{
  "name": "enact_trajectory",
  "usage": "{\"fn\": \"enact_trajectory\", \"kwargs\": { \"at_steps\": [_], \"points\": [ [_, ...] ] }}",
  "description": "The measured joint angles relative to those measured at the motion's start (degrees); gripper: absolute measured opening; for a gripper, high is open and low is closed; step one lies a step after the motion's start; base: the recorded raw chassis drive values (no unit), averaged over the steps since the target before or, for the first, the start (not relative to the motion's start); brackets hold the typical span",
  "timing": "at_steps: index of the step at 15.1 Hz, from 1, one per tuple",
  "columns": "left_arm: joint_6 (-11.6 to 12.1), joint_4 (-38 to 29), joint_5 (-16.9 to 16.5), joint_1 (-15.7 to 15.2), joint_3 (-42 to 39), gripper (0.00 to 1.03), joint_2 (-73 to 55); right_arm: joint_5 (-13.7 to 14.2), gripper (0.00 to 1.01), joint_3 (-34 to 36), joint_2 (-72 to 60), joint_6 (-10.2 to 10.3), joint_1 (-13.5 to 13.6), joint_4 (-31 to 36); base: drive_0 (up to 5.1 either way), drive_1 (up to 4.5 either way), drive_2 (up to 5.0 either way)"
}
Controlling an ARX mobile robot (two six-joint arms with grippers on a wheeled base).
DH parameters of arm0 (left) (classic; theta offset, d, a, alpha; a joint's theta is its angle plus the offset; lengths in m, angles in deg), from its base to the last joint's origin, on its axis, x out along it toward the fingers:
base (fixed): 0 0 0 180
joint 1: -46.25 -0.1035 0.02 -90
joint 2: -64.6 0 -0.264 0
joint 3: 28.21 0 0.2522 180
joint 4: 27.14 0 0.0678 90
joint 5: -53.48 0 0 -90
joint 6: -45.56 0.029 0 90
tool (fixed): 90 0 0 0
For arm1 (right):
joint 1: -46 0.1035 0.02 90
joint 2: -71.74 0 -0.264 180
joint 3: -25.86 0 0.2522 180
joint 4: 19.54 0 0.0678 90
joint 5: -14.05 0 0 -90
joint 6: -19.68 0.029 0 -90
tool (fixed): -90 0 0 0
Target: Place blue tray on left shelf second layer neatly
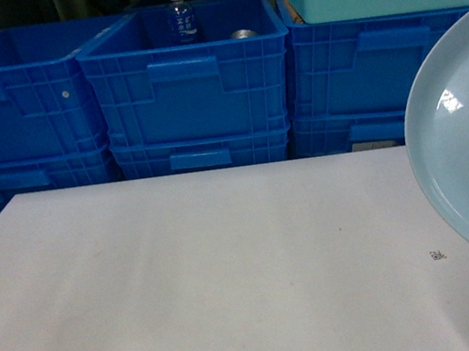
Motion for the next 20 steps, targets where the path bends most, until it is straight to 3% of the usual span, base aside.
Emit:
{"fn": "enact_trajectory", "kwargs": {
  "at_steps": [20],
  "points": [
    [0.0,-0.02,0.0,0.0,0.0,0.98,0.0,-0.11,0.02,0.0,-0.07,0.02,0.11,0.22,-0.1,-0.06,-0.1]
  ]
}}
